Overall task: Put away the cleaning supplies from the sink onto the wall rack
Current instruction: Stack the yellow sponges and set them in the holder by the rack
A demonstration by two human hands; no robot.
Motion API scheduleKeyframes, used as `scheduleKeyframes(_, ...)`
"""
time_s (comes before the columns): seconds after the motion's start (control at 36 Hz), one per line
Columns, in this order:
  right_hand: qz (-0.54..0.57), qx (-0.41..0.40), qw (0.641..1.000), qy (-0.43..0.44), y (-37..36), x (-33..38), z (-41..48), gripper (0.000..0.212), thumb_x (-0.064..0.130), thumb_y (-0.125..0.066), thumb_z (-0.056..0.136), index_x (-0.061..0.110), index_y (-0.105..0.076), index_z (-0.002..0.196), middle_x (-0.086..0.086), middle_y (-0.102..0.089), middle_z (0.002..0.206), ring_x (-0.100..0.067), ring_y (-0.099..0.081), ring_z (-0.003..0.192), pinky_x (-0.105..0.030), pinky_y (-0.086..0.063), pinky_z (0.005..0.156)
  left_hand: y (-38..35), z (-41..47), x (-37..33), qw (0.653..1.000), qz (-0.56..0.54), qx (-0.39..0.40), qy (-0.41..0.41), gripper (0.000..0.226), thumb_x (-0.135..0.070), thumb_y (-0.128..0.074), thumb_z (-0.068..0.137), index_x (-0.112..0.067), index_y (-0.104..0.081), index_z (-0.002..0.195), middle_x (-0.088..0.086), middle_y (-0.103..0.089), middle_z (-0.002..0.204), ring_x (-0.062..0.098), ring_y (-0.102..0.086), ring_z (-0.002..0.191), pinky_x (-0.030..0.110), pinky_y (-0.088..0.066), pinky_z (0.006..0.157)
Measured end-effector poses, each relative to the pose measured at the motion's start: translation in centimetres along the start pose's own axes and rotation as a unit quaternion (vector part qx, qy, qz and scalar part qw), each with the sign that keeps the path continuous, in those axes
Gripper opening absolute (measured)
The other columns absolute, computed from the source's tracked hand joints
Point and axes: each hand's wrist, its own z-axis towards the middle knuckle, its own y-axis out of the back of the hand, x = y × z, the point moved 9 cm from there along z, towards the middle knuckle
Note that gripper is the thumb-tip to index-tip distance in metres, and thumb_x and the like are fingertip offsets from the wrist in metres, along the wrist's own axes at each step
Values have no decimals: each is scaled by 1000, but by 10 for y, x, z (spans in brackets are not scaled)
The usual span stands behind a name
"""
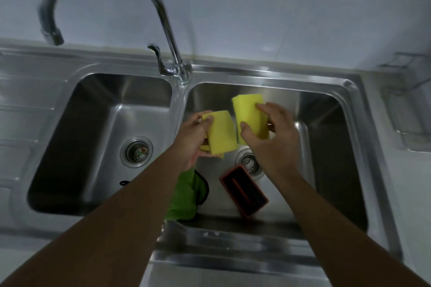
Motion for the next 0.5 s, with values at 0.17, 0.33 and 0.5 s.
scheduleKeyframes(0.17,20,14,999,29,-9,35,-12,52,29,-84,69,18,-69,117,-1,-57,126,-12,-57,113,-17,-46,95,-9,-14,-10,999,-33,23,14,47,-60,-37,97,-27,-67,112,9,-67,119,35,-68,100,59,-56,82)
scheduleKeyframes(0.33,5,27,999,30,-20,48,-18,52,25,-87,68,13,-70,116,-6,-59,125,-16,-58,112,-11,-40,93,-7,-24,-23,999,-34,30,1,59,-74,-30,91,-29,-64,108,4,-70,98,30,-68,87,40,-54,66)
scheduleKeyframes(0.5,5,40,999,35,-27,53,-19,56,27,-90,66,10,-70,117,-10,-58,122,-20,-59,111,-16,-42,95,-3,-29,-26,998,-31,58,-3,71,-80,-35,85,-27,-64,122,9,-68,122,35,-68,107,57,-56,84)
